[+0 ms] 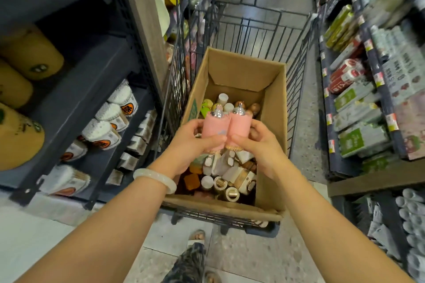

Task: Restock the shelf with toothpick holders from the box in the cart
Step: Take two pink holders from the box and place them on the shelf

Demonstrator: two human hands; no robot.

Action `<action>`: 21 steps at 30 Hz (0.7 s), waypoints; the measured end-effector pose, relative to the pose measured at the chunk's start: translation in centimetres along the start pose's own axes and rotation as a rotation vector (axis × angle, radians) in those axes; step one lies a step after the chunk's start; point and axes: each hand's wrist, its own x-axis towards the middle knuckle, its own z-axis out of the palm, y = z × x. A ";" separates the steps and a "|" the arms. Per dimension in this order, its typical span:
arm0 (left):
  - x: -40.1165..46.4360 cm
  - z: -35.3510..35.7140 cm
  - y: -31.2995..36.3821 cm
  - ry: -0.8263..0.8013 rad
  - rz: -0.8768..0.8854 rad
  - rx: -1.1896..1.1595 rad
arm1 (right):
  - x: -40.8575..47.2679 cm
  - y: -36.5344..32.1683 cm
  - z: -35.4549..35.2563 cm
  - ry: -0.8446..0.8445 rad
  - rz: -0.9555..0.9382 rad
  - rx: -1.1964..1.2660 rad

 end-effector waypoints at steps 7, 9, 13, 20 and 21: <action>-7.1 0.1 1.7 0.104 0.163 -0.006 | -5.4 -4.4 1.8 -0.061 -0.189 -0.110; -9.8 -0.2 2.1 0.133 0.216 -0.013 | -7.6 -5.7 2.8 -0.108 -0.246 -0.149; -15.2 -1.5 2.0 0.224 0.301 -0.018 | -11.2 -7.1 5.2 -0.208 -0.321 -0.184; -24.4 -5.0 0.7 0.401 0.385 -0.087 | -15.7 -7.9 11.8 -0.436 -0.349 -0.172; -25.7 -5.7 0.6 0.430 0.390 -0.092 | -16.3 -8.0 13.0 -0.464 -0.351 -0.172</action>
